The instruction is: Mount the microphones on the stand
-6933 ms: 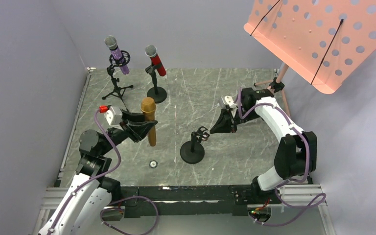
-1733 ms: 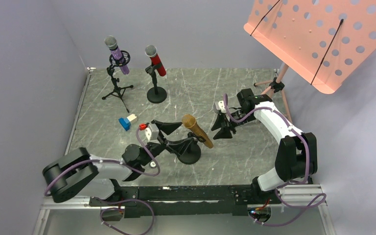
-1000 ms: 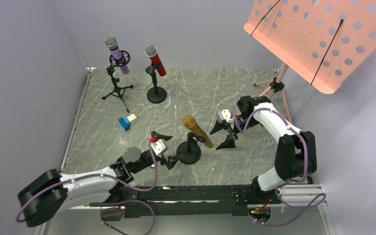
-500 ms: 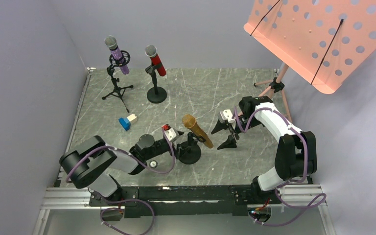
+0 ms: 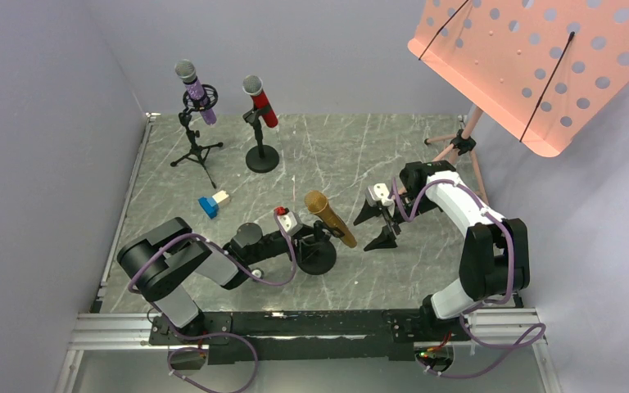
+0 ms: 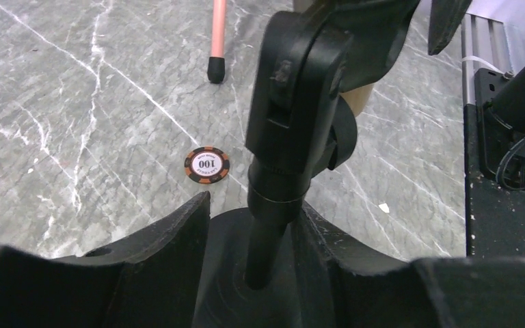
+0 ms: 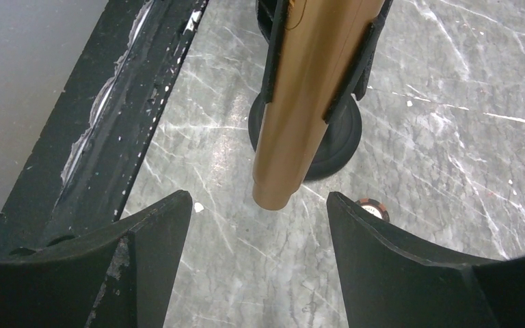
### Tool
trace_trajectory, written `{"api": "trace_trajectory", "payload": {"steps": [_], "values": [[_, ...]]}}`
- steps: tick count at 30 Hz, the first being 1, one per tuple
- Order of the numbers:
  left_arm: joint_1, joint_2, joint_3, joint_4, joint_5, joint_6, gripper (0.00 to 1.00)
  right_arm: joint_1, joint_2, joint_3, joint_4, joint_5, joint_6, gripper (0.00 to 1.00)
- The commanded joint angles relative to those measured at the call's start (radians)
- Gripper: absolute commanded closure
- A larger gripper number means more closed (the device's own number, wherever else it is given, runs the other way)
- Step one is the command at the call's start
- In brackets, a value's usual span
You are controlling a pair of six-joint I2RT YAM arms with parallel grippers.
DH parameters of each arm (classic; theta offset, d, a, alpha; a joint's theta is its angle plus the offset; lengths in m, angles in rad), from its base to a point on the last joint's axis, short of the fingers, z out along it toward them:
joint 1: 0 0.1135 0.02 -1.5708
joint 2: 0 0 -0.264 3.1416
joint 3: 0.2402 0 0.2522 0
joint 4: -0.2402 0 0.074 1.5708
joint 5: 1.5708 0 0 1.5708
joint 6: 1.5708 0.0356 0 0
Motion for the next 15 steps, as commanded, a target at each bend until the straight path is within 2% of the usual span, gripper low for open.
{"api": "trace_trajectory", "payload": {"steps": [1,9,15], "values": [[0.002,-0.002,0.017,0.077,0.026,-0.013,0.51,-0.007,0.007,0.013,-0.020,-0.031,-0.054,0.22],[0.002,-0.026,0.047,0.012,0.034,0.027,0.53,-0.006,0.009,0.017,-0.029,-0.029,-0.060,0.21],[0.002,-0.018,0.061,-0.006,0.032,0.041,0.82,-0.009,0.007,0.017,-0.033,-0.031,-0.065,0.21]]}}
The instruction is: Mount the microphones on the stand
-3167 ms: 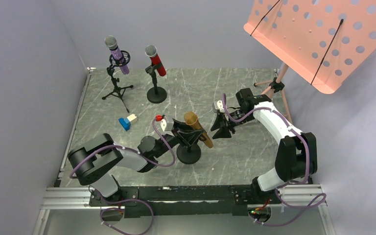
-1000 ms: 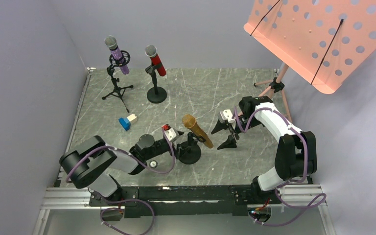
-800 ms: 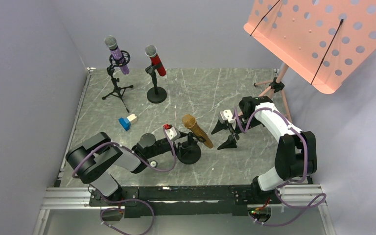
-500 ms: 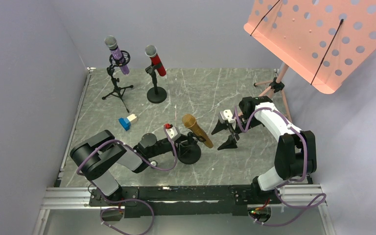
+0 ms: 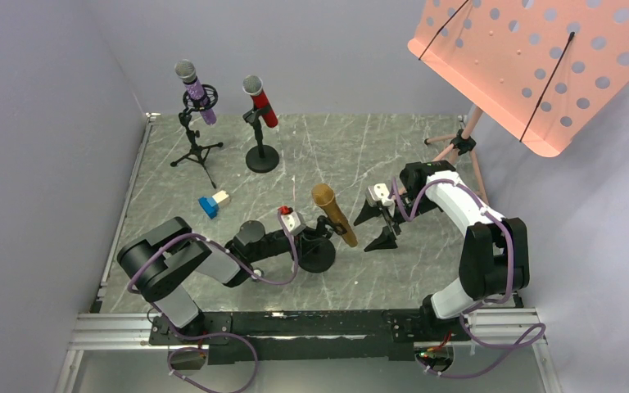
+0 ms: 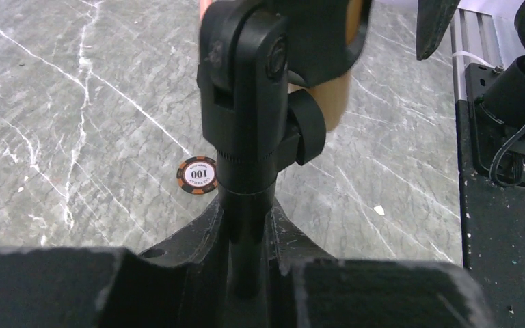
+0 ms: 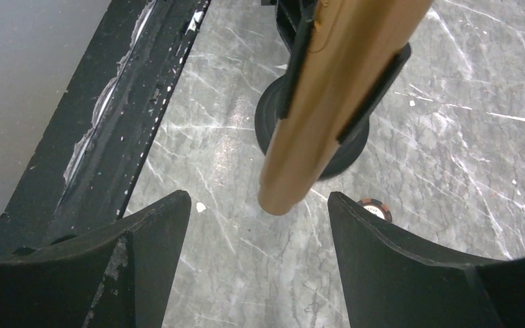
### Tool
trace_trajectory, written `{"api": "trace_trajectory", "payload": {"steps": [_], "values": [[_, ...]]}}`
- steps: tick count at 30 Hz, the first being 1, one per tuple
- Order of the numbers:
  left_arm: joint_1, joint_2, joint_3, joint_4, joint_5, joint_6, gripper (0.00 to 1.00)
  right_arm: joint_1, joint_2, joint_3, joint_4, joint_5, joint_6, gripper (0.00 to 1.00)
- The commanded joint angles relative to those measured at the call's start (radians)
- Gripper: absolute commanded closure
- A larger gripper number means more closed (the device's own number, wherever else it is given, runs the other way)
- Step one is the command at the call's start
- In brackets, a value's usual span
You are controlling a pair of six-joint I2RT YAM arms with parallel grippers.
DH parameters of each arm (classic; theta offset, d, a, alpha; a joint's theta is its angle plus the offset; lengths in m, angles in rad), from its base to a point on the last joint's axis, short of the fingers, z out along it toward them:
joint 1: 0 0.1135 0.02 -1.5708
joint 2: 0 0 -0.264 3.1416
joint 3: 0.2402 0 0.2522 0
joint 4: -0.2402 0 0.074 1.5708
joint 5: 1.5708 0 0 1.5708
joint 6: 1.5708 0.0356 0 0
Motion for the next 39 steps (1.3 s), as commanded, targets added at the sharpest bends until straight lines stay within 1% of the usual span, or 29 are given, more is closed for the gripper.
{"api": "trace_trajectory", "payload": {"steps": [1,3,4,12,17,19,22,25,29,34,39], "values": [[0.005,-0.017,0.033,0.017,-0.002,0.025,0.87,-0.006,0.002,0.017,-0.022,-0.031,-0.058,0.21],[0.004,-0.020,0.035,0.015,-0.002,0.033,0.98,-0.007,0.001,0.019,-0.025,-0.031,-0.059,0.21],[0.005,-0.024,0.036,0.013,-0.004,0.036,1.00,-0.008,0.001,0.018,-0.026,-0.031,-0.061,0.20],[0.021,-0.050,0.047,0.013,-0.032,0.046,1.00,-0.010,-0.001,0.022,-0.030,-0.034,-0.064,0.20],[0.141,-0.008,0.074,0.147,0.010,-0.074,1.00,-0.017,-0.016,0.018,-0.022,-0.040,-0.058,0.20],[0.180,0.008,0.110,0.153,0.022,-0.093,1.00,-0.018,-0.029,0.014,-0.010,-0.044,-0.044,0.20],[0.220,0.024,0.203,0.073,0.043,-0.087,1.00,-0.018,-0.045,0.009,0.012,-0.045,-0.027,0.20],[0.241,0.052,0.317,-0.026,0.057,-0.047,1.00,-0.018,-0.051,0.008,0.019,-0.043,-0.020,0.20],[0.267,0.144,0.488,-0.122,0.059,-0.021,1.00,-0.017,-0.053,0.010,0.011,-0.042,-0.027,0.20],[0.315,0.291,0.698,-0.113,0.065,-0.086,1.00,-0.018,-0.064,0.014,-0.007,-0.049,-0.047,0.20],[0.349,0.412,0.893,-0.205,0.058,-0.079,1.00,-0.017,-0.087,0.010,0.009,-0.043,-0.033,0.20]]}}
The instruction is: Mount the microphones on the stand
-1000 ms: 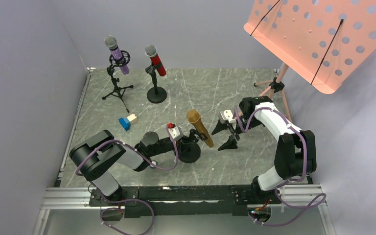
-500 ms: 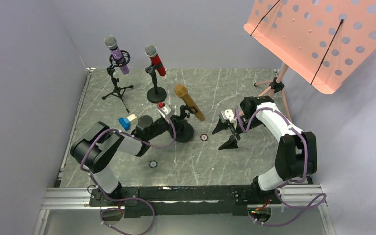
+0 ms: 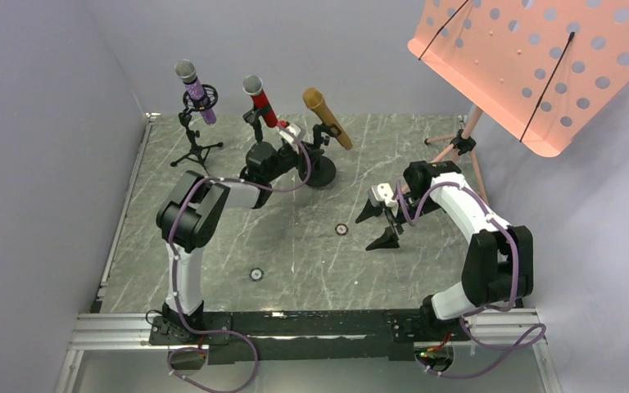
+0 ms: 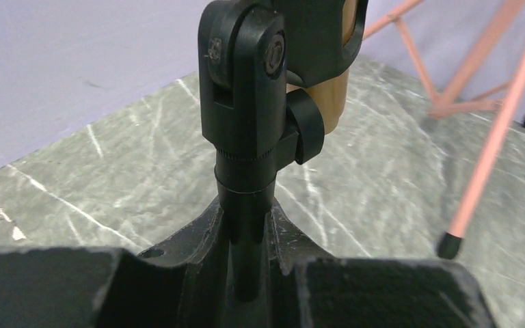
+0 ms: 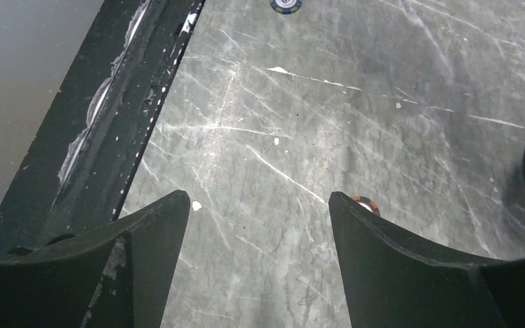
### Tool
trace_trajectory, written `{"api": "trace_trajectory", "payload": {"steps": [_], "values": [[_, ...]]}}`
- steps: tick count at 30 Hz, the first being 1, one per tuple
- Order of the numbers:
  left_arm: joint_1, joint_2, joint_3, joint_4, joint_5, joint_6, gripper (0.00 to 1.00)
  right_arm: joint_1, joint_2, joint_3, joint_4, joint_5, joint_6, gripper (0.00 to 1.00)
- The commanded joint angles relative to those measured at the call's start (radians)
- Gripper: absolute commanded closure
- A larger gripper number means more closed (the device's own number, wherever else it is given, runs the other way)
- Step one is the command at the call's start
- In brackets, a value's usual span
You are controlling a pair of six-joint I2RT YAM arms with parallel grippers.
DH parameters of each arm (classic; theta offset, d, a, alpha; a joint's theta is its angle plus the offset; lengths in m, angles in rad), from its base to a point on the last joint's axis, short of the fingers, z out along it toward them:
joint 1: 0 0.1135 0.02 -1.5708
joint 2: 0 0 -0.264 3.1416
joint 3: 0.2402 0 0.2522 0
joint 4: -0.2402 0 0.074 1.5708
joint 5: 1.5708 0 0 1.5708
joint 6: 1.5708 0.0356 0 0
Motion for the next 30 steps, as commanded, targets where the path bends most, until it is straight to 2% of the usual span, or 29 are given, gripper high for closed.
{"api": "trace_trajectory", "payload": {"steps": [1,7,14,19,25,30], "values": [[0.031,0.060,0.189,0.015,0.009,-0.007,1.00,-0.004,-0.050,0.010,0.018,-0.039,-0.032,0.20],[0.056,0.180,0.380,-0.112,-0.010,0.019,1.00,-0.004,-0.057,0.007,0.031,-0.029,-0.021,0.20],[0.066,0.248,0.493,-0.168,-0.016,-0.014,1.00,-0.004,-0.058,0.010,0.019,-0.030,-0.032,0.19],[0.069,0.259,0.504,-0.163,-0.033,-0.053,0.98,-0.005,-0.061,0.013,0.012,-0.029,-0.039,0.19],[0.069,0.255,0.497,-0.166,-0.038,-0.061,0.87,-0.006,-0.068,0.011,0.012,-0.030,-0.041,0.19],[0.069,0.244,0.482,-0.168,-0.035,-0.059,0.84,-0.008,-0.071,0.011,0.013,-0.030,-0.041,0.19]]}}
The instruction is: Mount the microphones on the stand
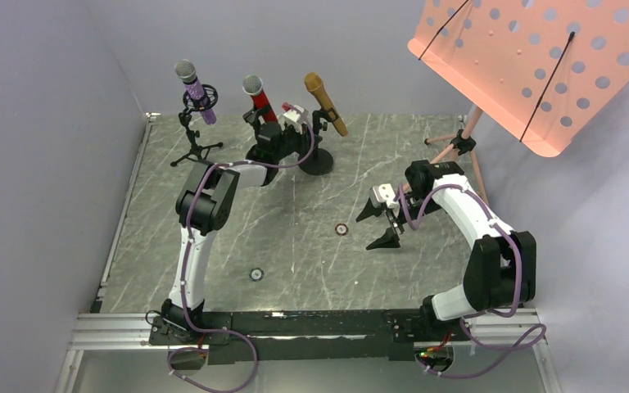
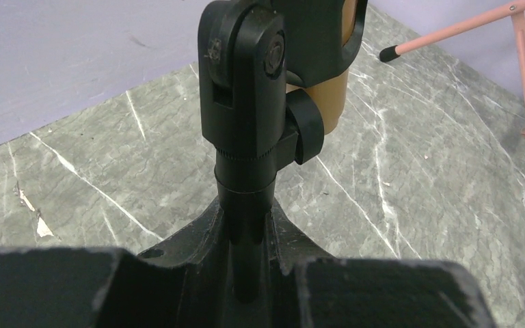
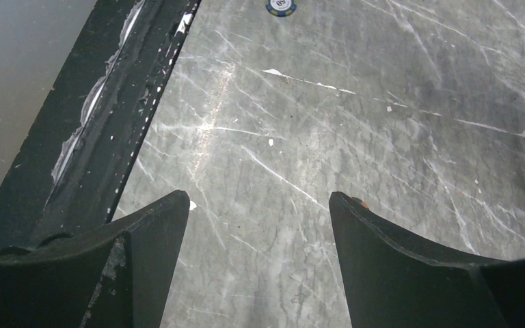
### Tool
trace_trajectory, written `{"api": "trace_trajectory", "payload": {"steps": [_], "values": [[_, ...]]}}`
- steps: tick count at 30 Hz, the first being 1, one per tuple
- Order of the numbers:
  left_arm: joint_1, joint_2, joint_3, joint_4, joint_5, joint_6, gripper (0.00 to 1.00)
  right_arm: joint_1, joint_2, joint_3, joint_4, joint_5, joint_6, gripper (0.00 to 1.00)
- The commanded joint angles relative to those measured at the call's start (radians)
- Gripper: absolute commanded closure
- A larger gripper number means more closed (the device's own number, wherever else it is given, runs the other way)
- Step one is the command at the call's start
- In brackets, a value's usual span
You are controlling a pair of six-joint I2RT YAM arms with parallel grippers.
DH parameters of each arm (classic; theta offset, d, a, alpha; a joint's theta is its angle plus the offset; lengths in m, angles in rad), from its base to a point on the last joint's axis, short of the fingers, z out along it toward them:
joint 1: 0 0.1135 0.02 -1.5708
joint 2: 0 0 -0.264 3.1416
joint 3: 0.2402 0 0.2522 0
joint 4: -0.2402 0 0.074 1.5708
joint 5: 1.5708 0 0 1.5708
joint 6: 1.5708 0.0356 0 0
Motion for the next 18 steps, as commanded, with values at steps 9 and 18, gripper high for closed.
{"api": "trace_trajectory", "payload": {"steps": [9,18], "values": [[0.003,-0.073,-0.023,0.165,0.004,-0.051,0.72,-0.020,-0.035,0.012,0.002,-0.033,-0.044,0.19],[0.003,-0.118,-0.090,0.181,0.001,-0.081,0.41,-0.039,-0.032,0.017,-0.021,-0.043,-0.065,0.19]]}}
